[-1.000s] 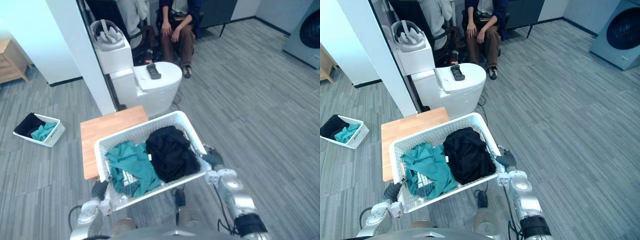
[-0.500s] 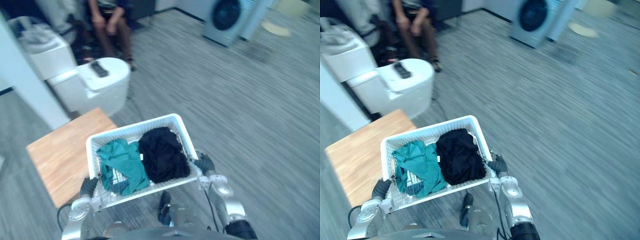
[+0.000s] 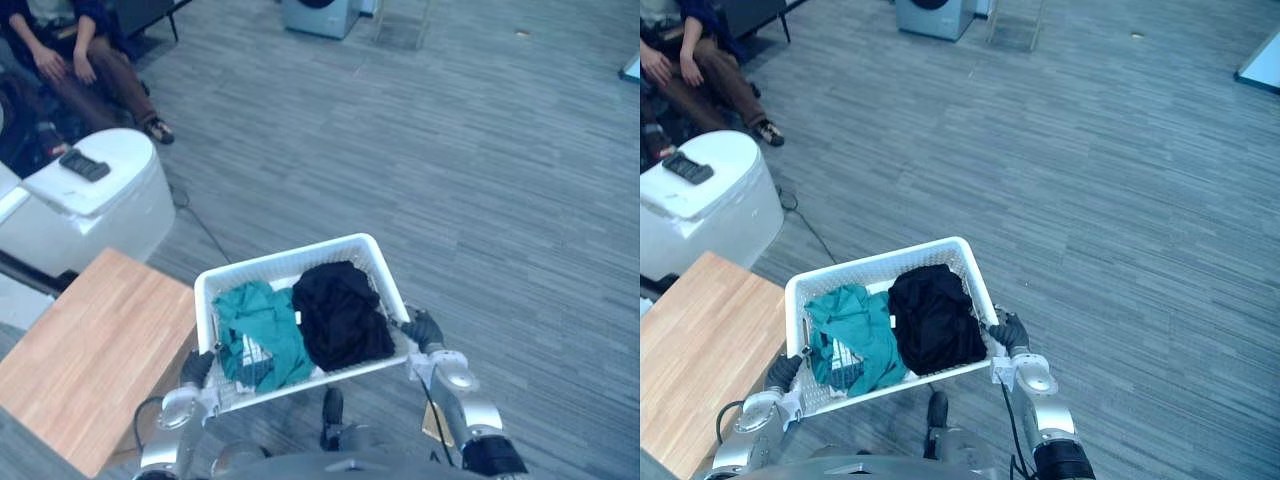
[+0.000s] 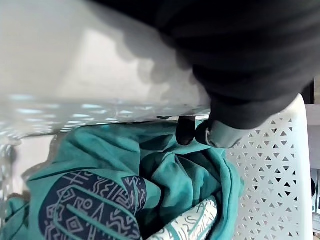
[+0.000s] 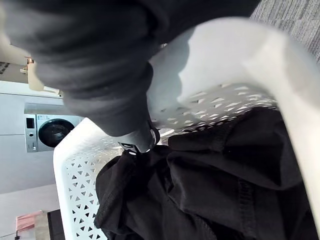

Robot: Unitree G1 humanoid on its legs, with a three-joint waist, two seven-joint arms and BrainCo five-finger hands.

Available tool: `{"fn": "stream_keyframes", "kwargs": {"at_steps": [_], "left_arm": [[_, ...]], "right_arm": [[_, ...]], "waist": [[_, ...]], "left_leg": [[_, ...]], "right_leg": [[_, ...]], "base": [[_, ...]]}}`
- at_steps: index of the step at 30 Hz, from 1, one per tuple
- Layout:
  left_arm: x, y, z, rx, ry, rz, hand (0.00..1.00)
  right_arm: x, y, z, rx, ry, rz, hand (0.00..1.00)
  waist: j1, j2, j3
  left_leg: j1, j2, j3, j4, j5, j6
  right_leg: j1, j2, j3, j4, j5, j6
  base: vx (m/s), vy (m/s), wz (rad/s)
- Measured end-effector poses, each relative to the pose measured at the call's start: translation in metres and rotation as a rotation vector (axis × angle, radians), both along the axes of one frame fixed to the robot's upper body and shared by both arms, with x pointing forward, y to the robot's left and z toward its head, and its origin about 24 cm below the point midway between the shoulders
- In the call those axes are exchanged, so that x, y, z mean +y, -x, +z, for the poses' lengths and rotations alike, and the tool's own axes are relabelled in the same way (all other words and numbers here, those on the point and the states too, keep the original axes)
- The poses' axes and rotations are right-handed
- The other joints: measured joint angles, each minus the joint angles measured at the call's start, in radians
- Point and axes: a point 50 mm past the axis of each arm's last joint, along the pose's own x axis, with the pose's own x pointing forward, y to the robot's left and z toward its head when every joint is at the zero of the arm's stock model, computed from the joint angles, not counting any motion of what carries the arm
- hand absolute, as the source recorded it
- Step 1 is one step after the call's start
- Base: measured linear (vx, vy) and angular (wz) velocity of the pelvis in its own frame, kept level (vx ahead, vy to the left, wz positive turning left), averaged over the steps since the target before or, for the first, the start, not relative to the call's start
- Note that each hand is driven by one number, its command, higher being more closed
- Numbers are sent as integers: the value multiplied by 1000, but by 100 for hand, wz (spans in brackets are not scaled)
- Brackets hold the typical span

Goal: Pick up the laundry basket with both hands and put the clothes into the washing machine.

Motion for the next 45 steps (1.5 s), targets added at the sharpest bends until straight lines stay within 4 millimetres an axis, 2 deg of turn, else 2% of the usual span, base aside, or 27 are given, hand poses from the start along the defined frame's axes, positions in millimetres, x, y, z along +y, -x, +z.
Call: {"fn": "stream_keyframes", "kwargs": {"at_steps": [1,3,4,5,6,7,8,10,11,12,13,15,17,20,21,22,26,29,32,33,34,36,38,39,42,43,45], "left_arm": [[0,4,-2,12,1,4,100],[-1,10,-5,25,16,16,100],[-2,16,-8,41,35,35,100],[-7,19,-8,36,56,43,100],[-6,19,-6,24,56,42,100],[-13,17,-7,26,80,43,100],[-16,17,-7,24,89,46,100],[-17,15,-5,10,92,44,100],[-23,15,-6,5,118,54,100],[-21,11,-2,-18,115,58,100],[-19,9,-2,-27,111,70,100],[-15,15,-5,0,96,93,100],[-10,19,-6,8,91,110,100],[-12,16,-6,13,80,87,100],[-8,17,-6,17,59,79,100],[-7,19,-6,22,51,67,100],[0,16,-1,7,10,35,100],[2,9,3,-9,-8,5,100],[-2,4,4,-20,-3,-17,100],[-3,5,4,-17,-2,-17,100],[-11,8,0,-5,18,-8,100],[-20,2,2,-21,34,-25,100],[-31,2,1,-23,67,-18,100],[-33,6,-1,-11,72,-18,100],[-40,10,-4,4,87,-52,100],[-40,10,-4,3,92,-59,100],[-41,9,-3,-1,92,-62,100]], "right_arm": [[-1,7,-1,6,1,-4,100],[-5,12,0,0,9,-9,100],[-6,13,1,-1,9,-15,100],[-6,13,5,-22,11,-13,100],[-6,12,7,-35,13,-12,100],[-11,12,8,-38,25,-25,100],[-13,12,9,-39,29,-31,100],[-14,8,13,-65,23,-29,100],[-18,6,16,-82,29,-34,100],[-19,6,17,-89,30,-38,100],[-19,8,11,-67,20,-43,100],[-11,9,2,-37,-15,-54,100],[-8,8,2,-44,-20,-47,100],[-13,22,-8,-4,-39,-103,100],[-12,30,-16,34,-53,-115,100],[-9,34,-19,46,-66,-123,100],[-6,45,-26,72,-88,-115,100],[-6,47,-27,72,-101,-134,100],[-11,51,-26,65,-116,-176,100],[-11,54,-26,64,-116,-181,100],[-13,56,-22,51,-104,-187,100],[-21,56,-17,31,-89,-231,100],[-30,57,-14,20,-73,-252,100],[-32,58,-14,22,-65,-251,100],[-39,62,-14,30,-45,-263,100],[-40,63,-14,30,-55,-274,100],[-41,64,-14,27,-58,-280,100]], "waist": [[12,25,8],[15,55,18],[15,65,15],[29,90,7],[30,78,21],[19,104,31],[26,80,32],[41,65,28],[61,125,32],[68,136,35],[58,136,50],[75,78,26],[77,45,-1],[60,-10,-10],[52,-24,-8],[38,-25,-6],[19,-12,11],[-21,9,28],[-24,-13,24],[-30,-24,19],[-30,30,7],[-34,55,-3],[-36,104,-4],[-30,105,-3],[-10,95,12],[-3,81,21],[5,75,25]], "left_leg": [[-46,115,-17,232,21,55],[-116,192,-90,417,108,228],[-186,182,-203,477,224,230],[-239,176,-285,519,255,171],[-258,146,-317,542,205,138],[-295,68,-400,508,91,69],[-326,-26,-443,419,26,34],[-371,-167,-464,73,-2,-14],[-388,-128,-498,-163,48,-56],[-397,-119,-529,-231,70,-97],[-421,-105,-602,-260,160,-123],[-383,-175,-671,-297,280,-61],[-362,-210,-646,-316,296,-43],[-298,-261,-571,-280,227,9],[-213,-274,-549,-288,196,55],[-136,-276,-547,-297,153,63],[35,-259,-547,-334,36,32],[115,-208,-551,-342,-26,-3],[228,-177,-563,-400,-95,-67],[255,-171,-578,-409,-117,-66],[303,-108,-588,-387,-129,-35],[248,-54,-628,-228,-69,-50],[132,31,-667,60,63,-61],[36,64,-694,273,241,-79],[-148,99,-630,669,205,-32],[-190,101,-560,681,164,-1],[-243,99,-501,607,118,-9]], "right_leg": [[36,38,23,3,-14,-13],[67,73,50,0,-26,-25],[85,79,73,-12,-47,-15],[31,80,72,107,-94,-38],[6,67,84,152,-116,-51],[3,73,109,172,-128,-68],[-19,55,141,177,-127,-76],[5,29,197,45,-132,-68],[2,75,177,123,-161,-43],[-1,73,156,231,-188,-66],[87,92,200,181,-271,5],[92,48,287,212,-315,34],[51,10,327,269,-358,58],[-75,-62,319,631,-340,194],[-139,-95,268,853,-235,290],[-175,-132,221,998,-161,258],[-302,-188,92,1129,-266,96],[-390,-187,50,721,-243,109],[-386,-222,86,198,-41,161],[-385,-233,114,200,-56,171],[-406,-188,99,331,37,171],[-414,-160,71,435,30,107],[-349,-115,16,465,-64,60],[-291,-95,-1,461,-97,38],[-80,-54,-6,345,-125,6],[1,-54,-2,278,-125,7],[69,-54,-2,221,-123,10]], "base": [[-7,-94,-52],[29,-58,-61],[123,-14,-94],[130,20,-86],[171,21,-59],[104,45,-36],[99,39,-53],[125,-19,-87],[304,-82,-81],[431,-85,-54],[498,28,-50],[476,122,-86],[363,99,-77],[495,131,-42],[500,150,-51],[497,133,-47],[349,2,-29],[437,-144,16],[605,-298,27],[723,-351,39],[755,-334,30],[728,-375,32],[616,-374,23],[686,-330,-4],[707,-252,-7],[655,-181,4],[404,-67,-6]]}}
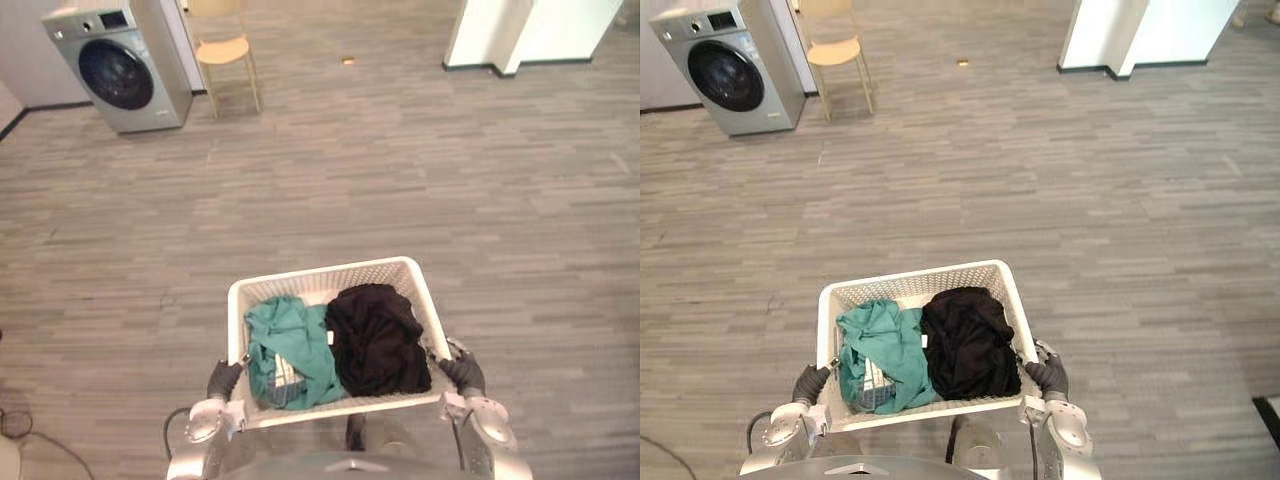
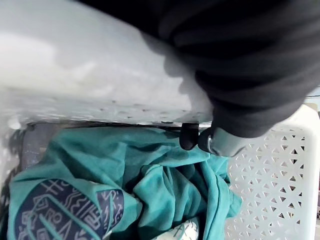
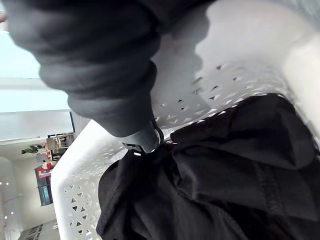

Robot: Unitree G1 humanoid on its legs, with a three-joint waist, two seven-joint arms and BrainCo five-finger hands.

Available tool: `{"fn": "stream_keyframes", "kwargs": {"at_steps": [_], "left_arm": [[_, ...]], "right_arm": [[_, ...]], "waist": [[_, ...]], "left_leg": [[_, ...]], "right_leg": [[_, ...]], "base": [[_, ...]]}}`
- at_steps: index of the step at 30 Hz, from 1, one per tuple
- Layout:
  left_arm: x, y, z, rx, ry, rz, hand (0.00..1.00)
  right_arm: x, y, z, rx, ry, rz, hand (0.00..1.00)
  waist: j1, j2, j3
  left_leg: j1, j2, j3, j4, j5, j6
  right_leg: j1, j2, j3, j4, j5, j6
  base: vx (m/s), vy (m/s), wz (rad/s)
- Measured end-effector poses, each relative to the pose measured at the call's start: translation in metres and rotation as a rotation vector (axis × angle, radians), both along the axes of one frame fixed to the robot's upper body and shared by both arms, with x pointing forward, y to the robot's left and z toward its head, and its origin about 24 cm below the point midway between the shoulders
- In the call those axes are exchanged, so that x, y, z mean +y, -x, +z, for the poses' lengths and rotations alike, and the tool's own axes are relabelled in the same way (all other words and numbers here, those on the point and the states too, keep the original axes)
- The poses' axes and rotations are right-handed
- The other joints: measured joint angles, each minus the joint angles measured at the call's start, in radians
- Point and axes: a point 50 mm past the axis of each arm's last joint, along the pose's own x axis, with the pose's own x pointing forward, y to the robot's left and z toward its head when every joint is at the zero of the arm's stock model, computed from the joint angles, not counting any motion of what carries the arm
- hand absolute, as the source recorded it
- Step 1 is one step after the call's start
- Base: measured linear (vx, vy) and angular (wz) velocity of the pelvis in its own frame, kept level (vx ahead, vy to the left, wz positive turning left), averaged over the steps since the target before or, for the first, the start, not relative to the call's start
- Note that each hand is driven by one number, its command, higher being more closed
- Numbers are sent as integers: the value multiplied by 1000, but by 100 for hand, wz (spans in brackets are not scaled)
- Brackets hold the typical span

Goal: Pick up the laundry basket with both hands and put the clothes into the washing machine.

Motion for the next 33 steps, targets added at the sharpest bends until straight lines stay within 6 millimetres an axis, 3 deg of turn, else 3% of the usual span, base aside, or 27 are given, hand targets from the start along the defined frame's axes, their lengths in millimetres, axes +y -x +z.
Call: {"fn": "stream_keyframes", "kwargs": {"at_steps": [2,4,5,10,16,19,22,25,26,28,29,30,31,32,33], "left_arm": [[1,-1,1,-3,-6,-2,100],[3,0,0,2,-11,-2,100],[22,17,-15,105,-87,-44,100],[23,17,-15,105,-88,-43,100],[28,24,-21,150,-100,-37,100],[30,17,-18,133,-105,-34,100],[29,3,-12,84,-89,-22,100],[21,-4,-9,63,-52,-10,100],[19,-8,-6,42,-40,-7,100],[18,-13,-2,21,-28,1,100],[19,-14,-1,15,-25,16,100],[22,-18,1,5,-29,35,100],[28,-25,6,-16,-42,54,100],[29,-30,8,-30,-40,68,100],[34,-33,11,-41,-49,91,100]], "right_arm": [[1,-2,-1,2,-2,-2,100],[0,-1,-3,13,-3,-5,100],[20,18,-34,155,-74,-19,100],[20,20,-36,164,-74,-22,100],[21,39,-52,256,-105,-40,100],[22,44,-58,287,-135,-41,100],[17,33,-53,255,-127,-17,100],[11,12,-42,195,-97,8,100],[7,0,-36,166,-76,19,100],[6,-14,-29,129,-65,30,100],[8,-22,-26,108,-62,36,100],[10,-26,-24,99,-64,41,100],[17,-32,-23,85,-82,44,100],[18,-36,-21,72,-82,51,100],[23,-41,-19,63,-85,71,100]], "waist": [[16,2,-1],[16,1,-1],[-20,-30,-66],[-20,-38,-70],[-23,-48,-76],[-27,-53,-79],[-18,-46,-35],[-15,-68,-27],[-5,-63,-25],[8,-61,-24],[22,-59,-20],[31,-72,-15],[39,-95,-10],[42,-94,-6],[48,-97,-5]], "left_leg": [[-22,-34,37,-294,-41,-13],[11,-101,2,-690,-5,-45],[163,-245,-16,-1179,323,-45],[163,-246,-12,-1179,320,-46],[155,-250,11,-1185,304,-41],[82,-248,7,-1119,268,-36],[-27,-219,-24,-837,135,-8],[-86,-244,-44,-715,95,-12],[-131,-238,-44,-700,68,-11],[-176,-229,-47,-788,82,-33],[-186,-218,-41,-860,152,-55],[-190,-232,-16,-833,203,-32],[-209,-252,-4,-771,140,-20],[-241,-247,-3,-698,113,6],[-299,-243,-14,-522,36,22]], "right_leg": [[38,-11,24,-40,-1,2],[56,-44,47,-44,-26,45],[59,-131,113,-44,-70,184],[58,-131,118,-47,-73,178],[54,-131,132,-70,-75,183],[8,-131,130,-52,-89,183],[-2,-134,131,34,-147,177],[43,-196,100,44,-182,179],[44,-210,89,27,-183,181],[70,-228,73,-22,-184,187],[105,-239,65,-65,-184,192],[131,-261,55,-89,-182,198],[140,-285,50,-102,-157,218],[145,-288,51,-108,-121,259],[172,-306,69,-106,-76,302]], "base": [[403,9,-33],[216,55,-27],[58,22,-4],[0,0,-1],[15,-1,-7],[51,-10,9],[57,13,14],[109,85,33],[117,84,37],[179,174,26],[347,310,20],[366,284,11],[339,207,11],[453,301,17],[436,314,12]]}}
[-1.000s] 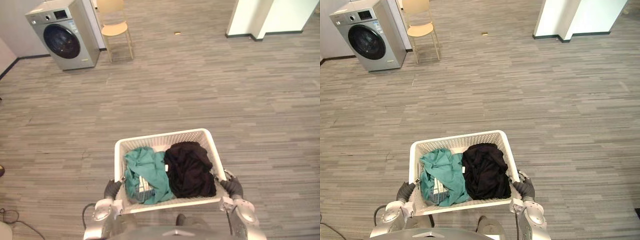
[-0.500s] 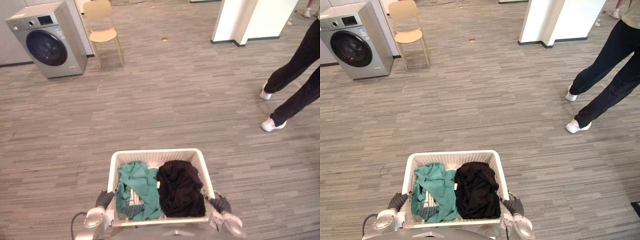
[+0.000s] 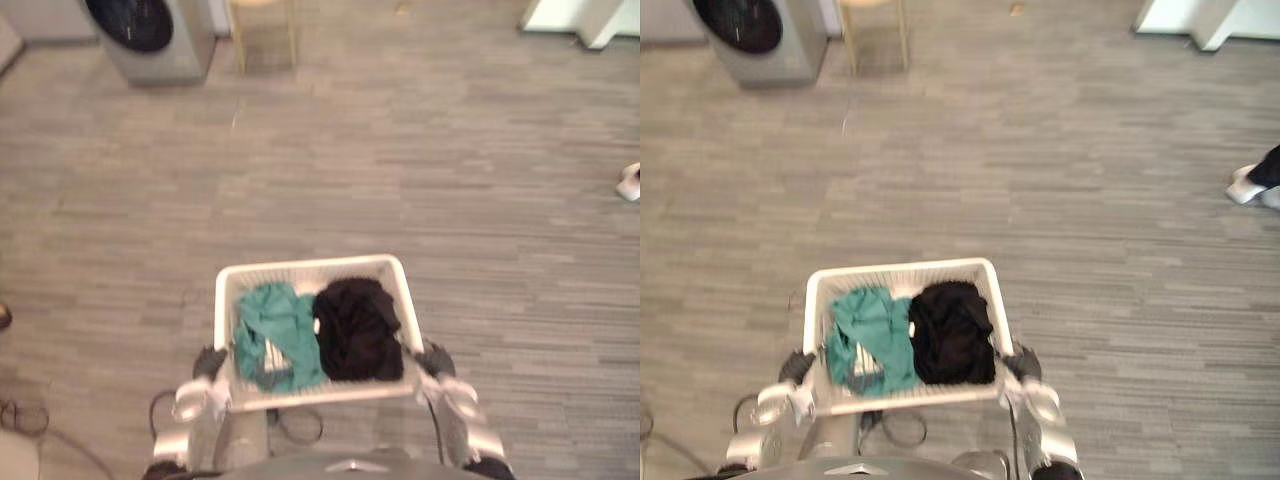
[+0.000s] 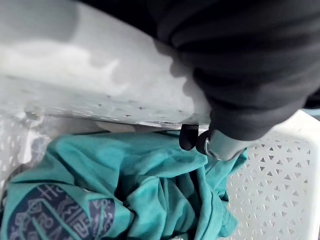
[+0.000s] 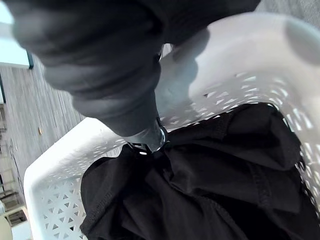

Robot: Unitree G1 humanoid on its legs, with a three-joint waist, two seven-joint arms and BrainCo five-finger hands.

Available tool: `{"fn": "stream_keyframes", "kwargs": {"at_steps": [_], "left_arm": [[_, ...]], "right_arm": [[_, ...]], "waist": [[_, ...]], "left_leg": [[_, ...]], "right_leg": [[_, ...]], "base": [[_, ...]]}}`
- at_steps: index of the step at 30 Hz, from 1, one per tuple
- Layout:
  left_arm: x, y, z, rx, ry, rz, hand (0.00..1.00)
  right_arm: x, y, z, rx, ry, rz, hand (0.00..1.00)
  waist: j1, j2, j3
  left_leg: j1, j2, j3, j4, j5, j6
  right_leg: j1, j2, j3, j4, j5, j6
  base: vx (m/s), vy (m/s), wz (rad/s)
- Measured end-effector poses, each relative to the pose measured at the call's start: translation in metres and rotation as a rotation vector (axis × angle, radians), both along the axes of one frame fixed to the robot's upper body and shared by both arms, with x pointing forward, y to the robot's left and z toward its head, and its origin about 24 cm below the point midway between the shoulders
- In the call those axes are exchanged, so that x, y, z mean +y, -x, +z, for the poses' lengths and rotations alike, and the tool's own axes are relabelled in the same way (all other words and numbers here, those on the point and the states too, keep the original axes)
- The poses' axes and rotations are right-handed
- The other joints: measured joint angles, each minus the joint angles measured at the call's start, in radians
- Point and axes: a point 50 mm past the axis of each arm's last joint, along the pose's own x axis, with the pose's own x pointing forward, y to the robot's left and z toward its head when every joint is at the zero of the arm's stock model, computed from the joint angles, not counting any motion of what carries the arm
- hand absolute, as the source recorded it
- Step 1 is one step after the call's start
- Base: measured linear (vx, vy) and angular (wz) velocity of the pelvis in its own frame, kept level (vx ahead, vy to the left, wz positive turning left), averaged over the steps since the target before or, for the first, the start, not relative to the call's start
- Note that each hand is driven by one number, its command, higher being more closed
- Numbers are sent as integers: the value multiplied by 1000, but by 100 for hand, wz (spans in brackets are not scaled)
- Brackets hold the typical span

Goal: Pick up the laundry basket with both hands and put the clothes into the washing machine.

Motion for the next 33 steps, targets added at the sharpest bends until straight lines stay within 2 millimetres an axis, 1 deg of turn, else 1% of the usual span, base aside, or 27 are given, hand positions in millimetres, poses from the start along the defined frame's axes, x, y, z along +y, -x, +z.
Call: {"fn": "stream_keyframes", "kwargs": {"at_steps": [2,3,4,6,7,8,10,11,13,15,16,17,18,19,20,21,22,23,24,25,26,28,29,30,31,32,33], "left_arm": [[1,-1,2,-7,-4,0,100],[-2,3,1,-4,5,2,100],[-2,9,-2,9,9,7,100],[-3,13,-4,30,11,3,100],[-1,19,-8,62,1,-5,100],[3,24,-10,87,-16,-11,100],[7,26,-10,96,-48,-35,100],[8,24,-9,87,-52,-39,100],[3,13,-2,38,-46,-50,100],[-2,-3,9,-24,-42,-68,100],[-2,-4,10,-33,-47,-75,100],[0,-2,9,-24,-51,-73,100],[4,9,3,8,-56,-57,100],[4,15,0,27,-46,-37,100],[1,19,-2,36,-28,-25,100],[-6,22,-4,37,-3,-16,100],[-9,24,-6,43,10,-10,100],[-9,36,-12,78,23,11,100],[-14,40,-14,94,45,9,100],[-15,41,-15,98,51,10,100],[-15,44,-16,105,57,7,100],[-11,42,-9,55,52,15,100],[-9,41,-8,42,52,20,100],[-8,41,-7,41,52,25,100],[-6,42,-8,42,56,39,100],[-6,45,-9,46,71,65,100],[-8,43,-8,40,79,70,100]], "right_arm": [[2,-3,3,-17,2,2,100],[0,-4,4,-25,15,8,100],[-1,-2,3,-16,21,10,100],[0,3,-1,13,15,10,100],[2,13,-8,45,1,7,100],[6,24,-15,78,-16,3,100],[9,35,-19,101,-32,-3,100],[9,32,-13,57,-33,6,100],[6,28,-1,-11,-21,-1,100],[2,25,8,-53,-16,-24,100],[3,27,6,-44,-26,-37,100],[4,29,4,-38,-32,-41,100],[9,30,2,-26,-47,-33,100],[10,30,2,-21,-45,-27,100],[7,30,2,-20,-37,-29,100],[-1,31,3,-12,-17,-33,100],[-4,30,4,-8,-6,-27,100],[-3,27,5,-2,3,-2,100],[-6,27,5,1,14,2,100],[-7,26,6,-4,17,1,100],[-8,28,5,6,20,1,100],[-7,26,7,-9,14,11,100],[-5,16,12,-43,15,23,100],[-5,10,15,-61,18,31,100],[-2,0,17,-79,21,51,100],[-4,-1,16,-67,33,62,100],[-6,2,14,-57,38,63,100]], "waist": [[7,-5,-5],[13,5,-13],[12,-14,-9],[-2,-20,-8],[-9,-20,0],[-19,-12,11],[-46,8,24],[-67,19,27],[-93,35,32],[-94,53,41],[-93,42,35],[-93,32,28],[-94,8,13],[-100,11,1],[-100,36,-10],[-93,102,-14],[-85,127,-14],[-69,151,-15],[-59,165,1],[-51,161,14],[-34,134,35],[-1,103,33],[18,88,26],[24,93,21],[28,103,15],[34,125,0],[37,137,-8]], "left_leg": [[-5,-11,10,98,-72,17],[46,-32,33,80,-160,29],[101,-76,54,40,-185,52],[182,-129,53,-29,-197,75],[277,-165,27,-98,-199,91],[387,-183,-5,-174,-200,98],[527,-193,-53,-283,-195,104],[593,-202,-82,-336,-192,107],[669,-200,-135,-397,-193,104],[743,-168,-158,-452,-217,65],[798,-157,-163,-494,-232,40],[825,-155,-168,-502,-245,19],[880,-144,-169,-481,-276,-32],[888,-120,-168,-409,-289,-44],[835,-70,-168,-207,-286,-48],[728,12,-169,73,-203,-101],[668,46,-171,203,-92,-116],[557,99,-171,414,147,-155],[446,138,-167,602,114,-116],[403,146,-161,665,77,-83],[340,134,-131,689,4,-20],[234,102,-57,577,-86,-2],[182,68,-32,380,-114,-11],[164,54,-27,267,-117,-15],[141,30,-22,19,-91,-36],[145,25,-8,-232,-25,-83],[139,26,-1,-313,-2,-108]], "right_leg": [[5,-20,24,62,27,9],[-49,-43,48,198,51,-1],[-146,-100,68,409,103,-67],[-276,-136,97,689,225,-165],[-337,-96,117,895,174,-166],[-380,-7,121,1026,83,-177],[-465,124,72,1083,-29,-183],[-533,146,2,1028,-82,-205],[-635,147,-81,852,-110,-218],[-677,155,-106,509,-25,-209],[-667,165,-93,258,77,-182],[-674,164,-70,191,115,-178],[-680,170,-25,178,187,-210],[-687,190,-9,261,264,-252],[-682,214,-21,353,264,-272],[-642,268,-56,390,180,-281],[-617,301,-64,391,154,-296],[-560,349,-61,373,116,-320],[-470,396,-54,326,91,-340],[-410,411,-45,289,79,-347],[-298,417,-11,220,66,-351],[-173,414,60,113,53,-352],[-128,406,109,66,46,-344],[-109,404,136,50,40,-338],[-63,396,176,19,18,-325],[-14,396,201,-13,-12,-320],[10,405,210,-24,-31,-307]], "base": [[475,388,-8],[540,463,-13],[376,344,0],[398,265,33],[613,333,59],[614,253,60],[613,139,70],[525,50,77],[562,14,88],[606,-48,87],[531,-113,52],[703,-191,48],[748,-238,26],[922,-318,28],[923,-345,21],[769,-291,7],[776,-252,-37],[788,-216,-60],[772,-204,-57],[871,-202,-43],[563,-120,-37],[649,-79,-79],[745,-22,-112],[742,73,-122],[645,141,-96],[657,176,-81],[681,242,-52]]}}
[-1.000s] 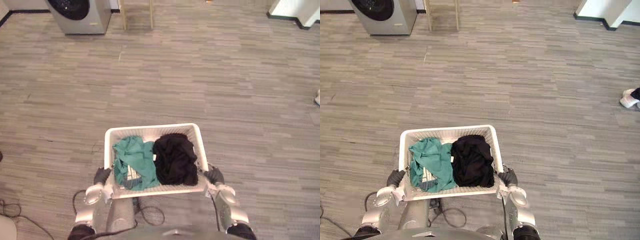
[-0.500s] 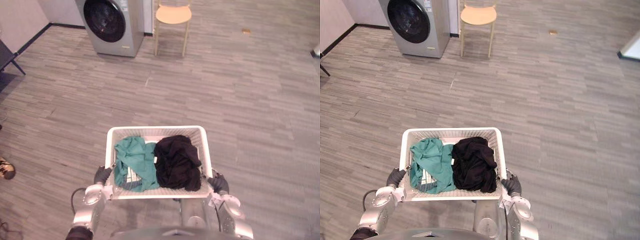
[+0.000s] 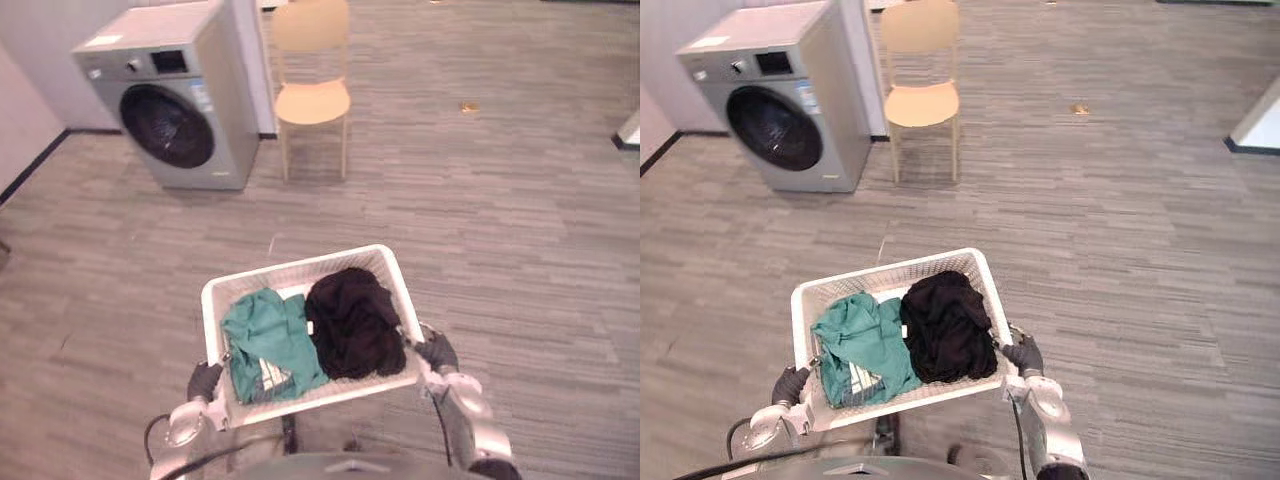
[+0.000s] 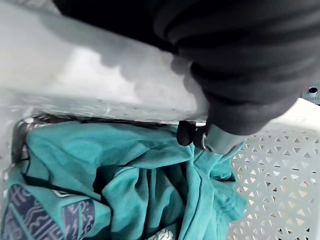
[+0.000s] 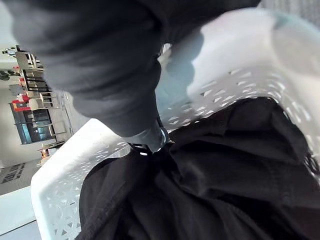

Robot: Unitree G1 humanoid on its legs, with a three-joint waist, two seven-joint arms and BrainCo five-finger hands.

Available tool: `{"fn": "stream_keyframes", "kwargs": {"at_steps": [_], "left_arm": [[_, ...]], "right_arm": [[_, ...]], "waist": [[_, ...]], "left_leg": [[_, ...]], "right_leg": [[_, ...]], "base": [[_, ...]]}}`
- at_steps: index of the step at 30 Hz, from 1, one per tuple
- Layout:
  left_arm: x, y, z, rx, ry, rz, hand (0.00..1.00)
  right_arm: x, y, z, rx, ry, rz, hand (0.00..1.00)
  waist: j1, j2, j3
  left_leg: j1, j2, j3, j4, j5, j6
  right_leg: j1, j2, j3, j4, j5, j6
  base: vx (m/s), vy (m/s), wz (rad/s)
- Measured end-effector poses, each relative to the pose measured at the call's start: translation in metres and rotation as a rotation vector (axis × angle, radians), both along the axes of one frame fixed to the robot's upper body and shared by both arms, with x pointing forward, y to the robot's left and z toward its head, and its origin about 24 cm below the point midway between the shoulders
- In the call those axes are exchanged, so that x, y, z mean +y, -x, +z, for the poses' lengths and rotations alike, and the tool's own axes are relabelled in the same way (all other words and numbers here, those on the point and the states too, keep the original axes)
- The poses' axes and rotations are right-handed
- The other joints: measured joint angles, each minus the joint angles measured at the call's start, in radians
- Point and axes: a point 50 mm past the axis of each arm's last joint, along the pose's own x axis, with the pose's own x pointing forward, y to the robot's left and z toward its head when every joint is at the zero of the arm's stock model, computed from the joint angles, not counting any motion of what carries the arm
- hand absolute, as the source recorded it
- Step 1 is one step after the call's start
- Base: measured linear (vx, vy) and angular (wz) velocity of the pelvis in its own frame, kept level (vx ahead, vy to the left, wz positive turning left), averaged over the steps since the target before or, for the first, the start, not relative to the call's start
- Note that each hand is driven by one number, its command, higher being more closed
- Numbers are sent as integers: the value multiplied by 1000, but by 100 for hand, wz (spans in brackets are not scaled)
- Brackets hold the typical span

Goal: Pick up the laundry basket with both hands and put the clothes into the washing machine.

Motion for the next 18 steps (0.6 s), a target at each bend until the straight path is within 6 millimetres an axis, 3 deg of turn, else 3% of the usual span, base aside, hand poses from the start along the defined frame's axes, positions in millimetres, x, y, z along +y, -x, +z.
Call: {"fn": "stream_keyframes", "kwargs": {"at_steps": [1,2,3,4,5,7,8,9,10,11,12,13,15,16,17,18], "left_arm": [[-1,2,0,1,-4,3,100],[8,8,-3,25,-30,4,100],[11,9,-3,30,-38,10,100],[16,8,-2,28,-46,29,100],[20,7,-1,32,-64,21,100],[20,4,-2,53,-77,-10,100],[18,5,-3,61,-77,-16,100],[15,10,-5,76,-74,-30,100],[15,10,-4,77,-79,-40,100],[15,9,-4,75,-82,-44,100],[13,4,-2,57,-82,-54,100],[12,1,-1,49,-81,-62,100],[10,-6,2,34,-93,-99,100],[10,-5,1,40,-94,-102,100],[8,3,-3,59,-79,-81,100],[7,3,-3,57,-71,-71,100]], "right_arm": [[0,5,-6,28,-2,-4,100],[5,13,-16,70,-28,-13,100],[8,16,-18,81,-37,-9,100],[16,14,-20,83,-53,1,100],[21,13,-21,85,-64,1,100],[20,21,-28,123,-72,-11,100],[18,26,-31,137,-71,-19,100],[16,35,-33,153,-68,-29,100],[16,36,-31,144,-66,-31,100],[16,37,-30,136,-69,-30,100],[15,35,-24,102,-67,-34,100],[13,37,-24,102,-65,-41,100],[8,41,-23,110,-66,-67,100],[8,44,-24,114,-64,-70,100],[7,47,-25,122,-62,-68,100],[7,47,-25,120,-63,-74,100]], "waist": [[6,5,-12],[18,-49,-54],[23,-75,-69],[10,-129,-60],[-6,-163,-40],[-33,-175,-5],[-38,-165,5],[-41,-140,14],[-45,-127,19],[-53,-125,20],[-67,-120,25],[-67,-107,32],[-71,-115,5],[-74,-118,0],[-83,-107,-33],[-94,-101,-38]], "left_leg": [[-14,-5,1,-13,57,31],[1,-58,14,20,129,93],[0,-79,27,42,145,146],[20,-106,51,98,80,168],[62,-137,43,130,13,172],[185,-173,5,131,-54,183],[235,-174,-7,123,-74,184],[336,-171,-34,70,-112,181],[377,-171,-56,44,-129,177],[397,-170,-68,33,-139,174],[447,-163,-102,27,-184,162],[468,-155,-115,28,-205,153],[539,-139,-172,29,-305,120],[571,-127,-182,26,-331,112],[630,-80,-192,51,-367,91],[606,-62,-188,158,-372,99]], "right_leg": [[41,-5,8,23,-59,30],[23,-53,34,147,-149,62],[-25,-77,33,282,-185,101],[-152,-122,34,605,-175,219],[-272,-146,42,903,-43,357],[-352,-172,4,1149,-14,326],[-369,-181,-21,1170,-21,284],[-445,-194,-73,1136,-43,186],[-498,-211,-103,1070,-60,157],[-529,-226,-122,998,-65,146],[-578,-257,-157,771,-56,143],[-584,-258,-159,665,-38,143],[-559,-260,-113,231,108,188],[-563,-258,-105,233,120,184],[-558,-214,-100,316,152,162],[-558,-204,-109,374,163,150]], "base": [[747,305,-46],[780,285,-40],[825,251,-33],[781,199,-5],[903,215,18],[781,128,55],[655,75,53],[615,42,39],[585,16,43],[592,-46,61],[480,-71,56],[607,-134,67],[613,-209,70],[871,-361,65],[794,-321,48],[952,-435,64]]}}
